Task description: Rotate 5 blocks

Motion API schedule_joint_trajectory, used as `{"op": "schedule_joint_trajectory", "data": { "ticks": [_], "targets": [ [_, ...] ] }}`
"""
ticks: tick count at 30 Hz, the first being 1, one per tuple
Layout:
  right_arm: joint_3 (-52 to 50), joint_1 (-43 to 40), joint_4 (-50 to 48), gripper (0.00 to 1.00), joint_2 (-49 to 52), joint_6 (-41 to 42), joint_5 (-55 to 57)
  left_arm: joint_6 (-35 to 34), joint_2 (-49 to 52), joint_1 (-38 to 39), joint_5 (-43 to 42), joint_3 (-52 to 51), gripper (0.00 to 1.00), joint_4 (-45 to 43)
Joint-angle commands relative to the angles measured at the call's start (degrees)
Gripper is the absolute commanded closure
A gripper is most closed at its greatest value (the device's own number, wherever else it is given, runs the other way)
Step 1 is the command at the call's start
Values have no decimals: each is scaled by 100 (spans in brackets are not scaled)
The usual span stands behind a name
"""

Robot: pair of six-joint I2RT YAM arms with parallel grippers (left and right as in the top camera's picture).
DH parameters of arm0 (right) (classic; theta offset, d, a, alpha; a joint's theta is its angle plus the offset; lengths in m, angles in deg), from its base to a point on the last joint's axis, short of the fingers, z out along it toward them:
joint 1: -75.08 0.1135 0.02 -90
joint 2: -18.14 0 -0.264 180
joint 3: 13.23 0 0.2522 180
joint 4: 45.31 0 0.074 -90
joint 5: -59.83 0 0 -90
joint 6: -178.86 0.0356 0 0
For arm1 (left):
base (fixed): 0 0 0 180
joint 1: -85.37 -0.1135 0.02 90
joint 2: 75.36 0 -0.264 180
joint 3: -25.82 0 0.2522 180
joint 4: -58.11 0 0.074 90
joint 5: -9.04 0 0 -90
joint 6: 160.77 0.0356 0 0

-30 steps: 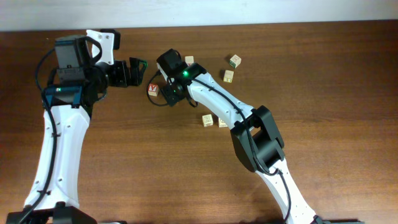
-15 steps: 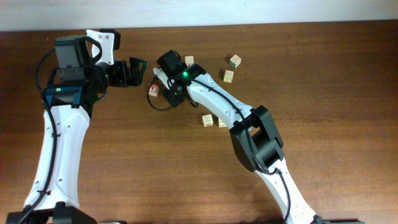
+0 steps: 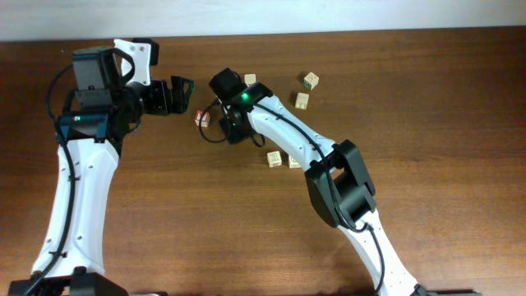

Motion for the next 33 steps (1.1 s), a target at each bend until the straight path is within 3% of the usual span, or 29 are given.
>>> {"op": "schedule_joint_trajectory", "data": {
  "ticks": [1, 5, 12, 33],
  "targets": [
    [114, 11, 741, 66, -634, 1596, 52, 92, 22, 13, -44, 109, 1, -11],
    [109, 55, 1727, 74, -599, 2155, 52, 92, 22, 13, -44, 109, 1, -11],
    [-227, 238, 1816, 83, -588, 2468, 372, 92, 22, 13, -44, 109, 1, -13],
    [-610, 317, 1668, 69, -564, 2492, 664, 92, 22, 13, -44, 109, 1, -11]
  ]
}}
